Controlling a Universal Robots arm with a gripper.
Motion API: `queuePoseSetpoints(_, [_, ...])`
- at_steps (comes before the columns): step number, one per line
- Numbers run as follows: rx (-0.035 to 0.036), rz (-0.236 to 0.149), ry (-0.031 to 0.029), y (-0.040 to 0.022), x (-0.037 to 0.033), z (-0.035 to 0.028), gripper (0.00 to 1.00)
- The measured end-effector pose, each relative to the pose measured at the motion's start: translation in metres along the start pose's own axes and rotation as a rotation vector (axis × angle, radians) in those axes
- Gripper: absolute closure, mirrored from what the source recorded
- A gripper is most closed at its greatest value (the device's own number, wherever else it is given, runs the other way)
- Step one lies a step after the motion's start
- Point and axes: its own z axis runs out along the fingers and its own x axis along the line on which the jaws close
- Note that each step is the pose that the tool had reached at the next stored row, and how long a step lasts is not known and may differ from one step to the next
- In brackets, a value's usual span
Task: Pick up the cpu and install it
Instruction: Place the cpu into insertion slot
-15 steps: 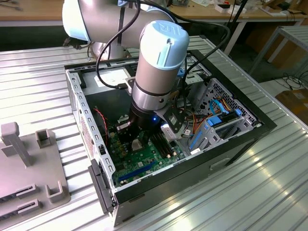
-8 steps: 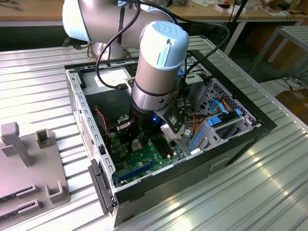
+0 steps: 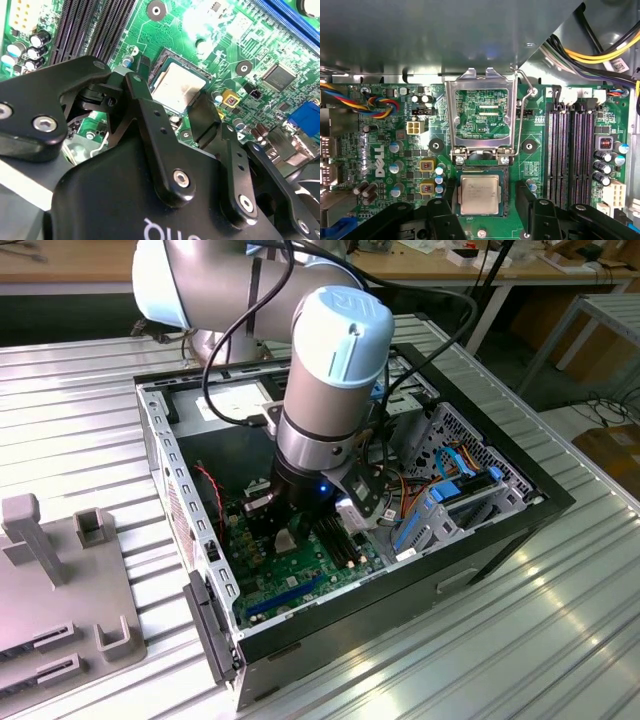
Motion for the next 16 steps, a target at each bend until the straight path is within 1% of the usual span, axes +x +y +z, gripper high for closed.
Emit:
queuePoseSetpoints(8, [-0.0003,-0.002,-0.0005,0.0001,-0.0007,0.0003,0.42])
queuePoseSetpoints(11, [-0.0001,-0.002,-0.0012,0.0,0.0016,-0.0024,0.42])
queuePoseSetpoints(13, [-0.0003,-0.002,-0.0017,0.0001,0.0031,-0.0026,0.42])
queuePoseSetpoints(16, [0.0,-0.002,-0.0016,-0.0001,0.0033,-0.0028,0.42])
